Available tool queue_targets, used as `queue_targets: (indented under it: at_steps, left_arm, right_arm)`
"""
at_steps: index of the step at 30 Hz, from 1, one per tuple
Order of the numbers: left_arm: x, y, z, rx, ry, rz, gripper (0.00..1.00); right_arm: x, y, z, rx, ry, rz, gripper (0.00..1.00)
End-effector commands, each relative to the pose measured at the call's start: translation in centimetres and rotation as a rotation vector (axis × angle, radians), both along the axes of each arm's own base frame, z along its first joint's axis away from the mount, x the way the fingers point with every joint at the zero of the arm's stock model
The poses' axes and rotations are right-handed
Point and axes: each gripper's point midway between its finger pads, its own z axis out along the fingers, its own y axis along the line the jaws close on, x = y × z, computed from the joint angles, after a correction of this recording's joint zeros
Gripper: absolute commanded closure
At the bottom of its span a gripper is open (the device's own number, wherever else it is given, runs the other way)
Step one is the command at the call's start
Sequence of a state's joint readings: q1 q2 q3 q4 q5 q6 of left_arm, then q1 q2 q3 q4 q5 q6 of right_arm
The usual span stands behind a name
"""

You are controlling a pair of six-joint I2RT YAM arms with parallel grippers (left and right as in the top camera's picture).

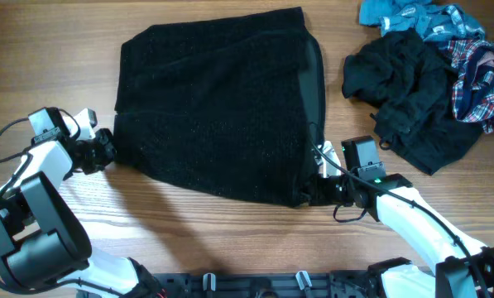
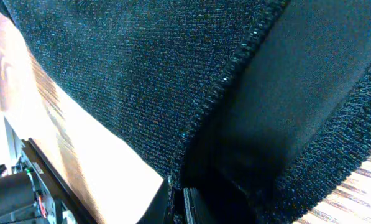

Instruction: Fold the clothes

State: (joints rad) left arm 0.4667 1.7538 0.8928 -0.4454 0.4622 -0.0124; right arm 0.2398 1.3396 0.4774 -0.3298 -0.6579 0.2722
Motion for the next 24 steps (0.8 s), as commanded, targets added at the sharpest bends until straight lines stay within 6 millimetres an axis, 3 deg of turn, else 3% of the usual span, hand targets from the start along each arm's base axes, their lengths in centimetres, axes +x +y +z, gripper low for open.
queue_targets:
  at_steps: [1, 8, 15, 18, 24]
  left_arm:
    - [-0.1, -0.3, 1.0, -0.007, -0.023, 0.000, 0.96]
    - [-0.3, -0.4, 5.7, 0.037, -0.109, -0.001, 0.96]
    - [-1.4, -0.9, 12.7, 0.119, -0.269, -0.002, 0.96]
    - [-1.9, -0.9, 13.7, 0.140, -0.284, 0.003, 0.96]
    - [-2.6, -0.8, 13.3, 0.152, -0.251, 0.019, 0.96]
  right_arm:
    - [0.1, 0.2, 0.3, 0.013, 0.006, -0.014, 0.96]
    - [3.4, 0.1, 3.9, 0.005, -0.054, -0.041, 0.96]
    - [6.9, -2.5, 10.3, -0.100, -0.162, -0.081, 0.96]
    - [7.5, -3.7, 11.9, -0.101, -0.177, -0.123, 0.96]
    - [7.2, -6.7, 13.4, -0.117, -0.192, -0.204, 0.96]
